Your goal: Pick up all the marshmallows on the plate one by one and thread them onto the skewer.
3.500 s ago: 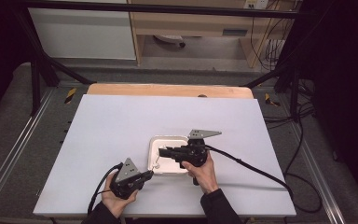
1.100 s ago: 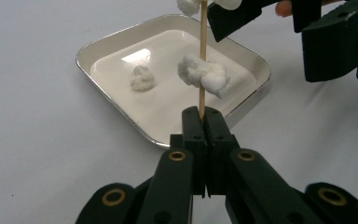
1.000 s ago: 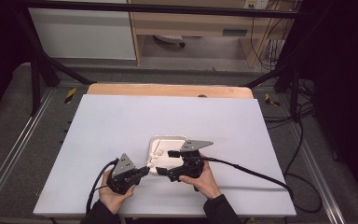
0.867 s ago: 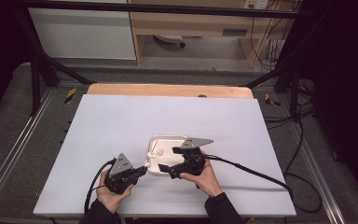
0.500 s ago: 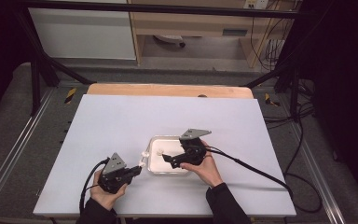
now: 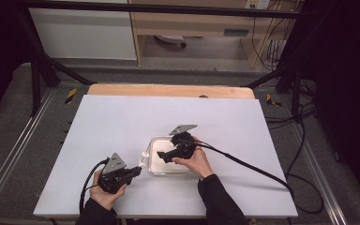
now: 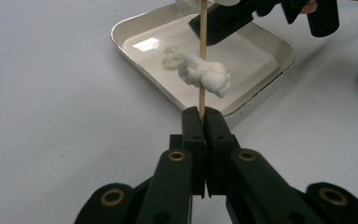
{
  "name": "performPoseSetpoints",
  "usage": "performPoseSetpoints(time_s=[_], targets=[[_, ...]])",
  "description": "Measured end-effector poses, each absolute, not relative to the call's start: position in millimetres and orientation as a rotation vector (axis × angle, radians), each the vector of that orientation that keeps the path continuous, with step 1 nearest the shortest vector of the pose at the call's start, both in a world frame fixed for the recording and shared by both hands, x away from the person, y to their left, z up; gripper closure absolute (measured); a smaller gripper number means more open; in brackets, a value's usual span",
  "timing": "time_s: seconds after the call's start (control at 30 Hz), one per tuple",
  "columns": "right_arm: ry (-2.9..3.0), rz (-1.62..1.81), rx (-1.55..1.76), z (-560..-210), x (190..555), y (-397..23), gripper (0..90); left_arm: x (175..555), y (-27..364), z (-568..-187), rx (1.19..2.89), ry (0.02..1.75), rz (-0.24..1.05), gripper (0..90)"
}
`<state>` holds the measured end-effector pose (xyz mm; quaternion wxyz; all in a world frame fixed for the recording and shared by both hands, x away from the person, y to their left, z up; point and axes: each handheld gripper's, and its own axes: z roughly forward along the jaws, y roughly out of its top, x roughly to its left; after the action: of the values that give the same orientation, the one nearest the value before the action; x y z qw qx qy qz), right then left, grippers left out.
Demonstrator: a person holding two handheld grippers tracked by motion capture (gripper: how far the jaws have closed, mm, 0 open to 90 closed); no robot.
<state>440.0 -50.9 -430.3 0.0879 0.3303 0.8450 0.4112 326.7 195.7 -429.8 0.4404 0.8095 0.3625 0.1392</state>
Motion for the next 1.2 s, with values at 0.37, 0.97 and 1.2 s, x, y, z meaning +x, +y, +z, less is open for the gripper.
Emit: performPoseSetpoints(time_s=[0.37,0.97,1.2], targets=[[2.556,1.186,0.98,-445.8,445.8,-40.1,36.4,327.5,193.3,-431.2,2.023,0.892,0.34,88.7],[2.57,1.123,0.844,-448.8,440.5,-32.7,65.4,326.8,191.3,-431.4,2.028,0.886,0.342,88.8],[2.573,1.136,0.869,-448.5,440.6,-32.9,71.8,327.0,191.4,-431.4,2.029,0.884,0.342,88.8]])
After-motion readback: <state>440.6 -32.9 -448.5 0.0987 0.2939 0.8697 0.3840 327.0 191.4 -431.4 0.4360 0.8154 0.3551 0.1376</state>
